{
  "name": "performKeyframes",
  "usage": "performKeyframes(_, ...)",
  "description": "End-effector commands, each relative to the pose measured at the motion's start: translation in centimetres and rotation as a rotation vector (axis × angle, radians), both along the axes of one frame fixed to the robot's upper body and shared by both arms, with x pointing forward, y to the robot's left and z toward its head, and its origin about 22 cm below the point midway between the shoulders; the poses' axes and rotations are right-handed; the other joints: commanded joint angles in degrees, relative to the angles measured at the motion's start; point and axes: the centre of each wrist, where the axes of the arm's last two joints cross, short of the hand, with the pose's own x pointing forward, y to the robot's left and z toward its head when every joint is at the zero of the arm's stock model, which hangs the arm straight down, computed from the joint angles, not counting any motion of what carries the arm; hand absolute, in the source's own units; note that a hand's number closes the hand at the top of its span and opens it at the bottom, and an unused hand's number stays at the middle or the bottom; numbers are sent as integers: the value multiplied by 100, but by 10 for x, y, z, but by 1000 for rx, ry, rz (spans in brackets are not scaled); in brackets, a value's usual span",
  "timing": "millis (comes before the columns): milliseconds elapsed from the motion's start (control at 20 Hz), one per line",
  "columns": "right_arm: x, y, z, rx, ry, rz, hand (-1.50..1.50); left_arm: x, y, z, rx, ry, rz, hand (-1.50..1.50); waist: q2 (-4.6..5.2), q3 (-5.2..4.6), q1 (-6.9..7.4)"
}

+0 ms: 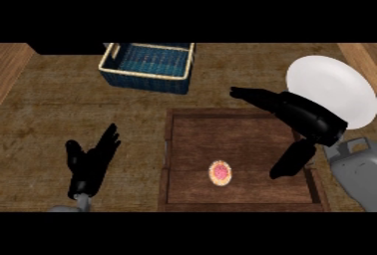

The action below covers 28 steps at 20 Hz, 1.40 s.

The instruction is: Pick the cupcake from the tray and place it in the plate

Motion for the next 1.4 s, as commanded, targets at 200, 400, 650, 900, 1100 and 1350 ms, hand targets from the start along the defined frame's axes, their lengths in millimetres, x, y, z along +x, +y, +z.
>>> performKeyframes(200, -33, 39, -26, -110, -23, -41, -150, -14, 6, 2, 17, 17, -4, 0, 15, 5, 47)
performKeyframes(400, -45, 48, -38, -181, 40, -30, -150, -9, 3, 28, 0, 0, -15, 0, 12, 6, 53)
performKeyframes(650, -42, 50, -35, -157, 93, -3, -150, 11, 2, 1, -4, 12, -20, 0, 21, 4, 23)
performKeyframes(900, -54, 64, -47, -160, 68, 3, -150, -1, 4, -1, 4, -9, -7, 0, 18, 4, 30)
performKeyframes(1100, -65, 84, -66, -243, 17, -38, -150, -2, -15, 19, -13, 4, -20, 0, 15, 6, 39)
performKeyframes(1350, -45, 69, -66, -297, 13, -87, -150, -4, -2, 32, 11, -4, -3, 0, 15, 6, 46)
